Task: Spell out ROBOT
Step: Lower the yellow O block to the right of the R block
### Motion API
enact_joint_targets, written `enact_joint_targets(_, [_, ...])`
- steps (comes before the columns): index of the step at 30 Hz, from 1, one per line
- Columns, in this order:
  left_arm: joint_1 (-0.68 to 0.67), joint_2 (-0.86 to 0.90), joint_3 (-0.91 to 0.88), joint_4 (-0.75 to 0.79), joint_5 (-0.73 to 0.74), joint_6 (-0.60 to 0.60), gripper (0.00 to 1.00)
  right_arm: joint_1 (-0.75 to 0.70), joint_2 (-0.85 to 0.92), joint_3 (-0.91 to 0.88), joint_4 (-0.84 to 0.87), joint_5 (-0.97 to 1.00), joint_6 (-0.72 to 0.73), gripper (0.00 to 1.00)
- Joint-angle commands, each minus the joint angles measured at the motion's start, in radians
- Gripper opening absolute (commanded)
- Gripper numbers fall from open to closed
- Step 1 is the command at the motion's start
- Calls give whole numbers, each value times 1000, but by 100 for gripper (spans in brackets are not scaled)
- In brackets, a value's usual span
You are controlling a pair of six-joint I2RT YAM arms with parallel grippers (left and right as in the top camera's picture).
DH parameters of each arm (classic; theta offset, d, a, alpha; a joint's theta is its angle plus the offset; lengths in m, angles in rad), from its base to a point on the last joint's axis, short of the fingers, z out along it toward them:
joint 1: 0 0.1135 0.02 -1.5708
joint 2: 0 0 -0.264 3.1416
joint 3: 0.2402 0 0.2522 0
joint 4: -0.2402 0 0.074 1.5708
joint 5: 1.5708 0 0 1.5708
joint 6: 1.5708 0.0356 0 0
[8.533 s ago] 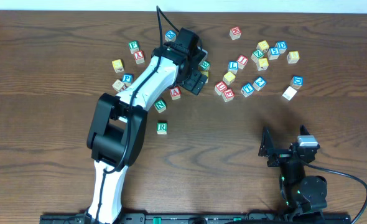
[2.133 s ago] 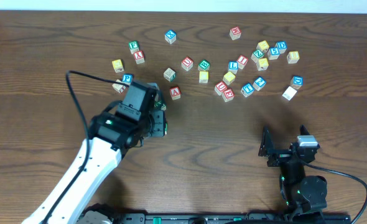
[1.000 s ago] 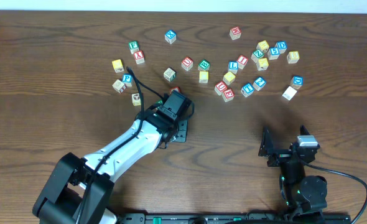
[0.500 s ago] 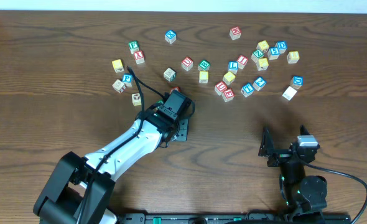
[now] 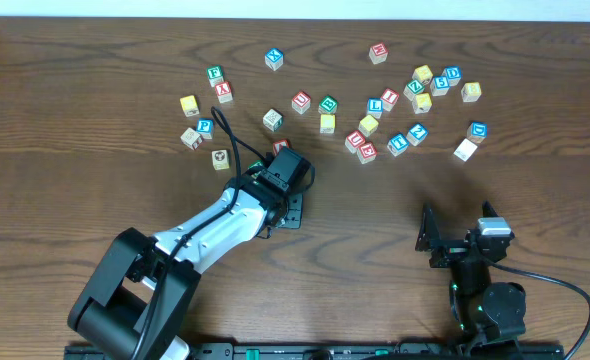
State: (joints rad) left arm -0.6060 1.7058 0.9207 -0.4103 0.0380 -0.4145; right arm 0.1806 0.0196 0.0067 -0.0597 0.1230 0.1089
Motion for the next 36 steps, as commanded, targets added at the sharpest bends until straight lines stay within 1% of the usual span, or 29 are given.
enact_joint_targets(1, [-2,4,-2,2,-24,18,8,-5,0,-2,-4,-2,-13,99])
enact_joint_targets(9, [-2,6,-2,20,-24,48,8,-5,0,-2,-4,-2,-13,99])
enact_joint_targets(36, [-2,16,-3,32,-25,47,8,-5,0,-2,-4,-2,-13,99])
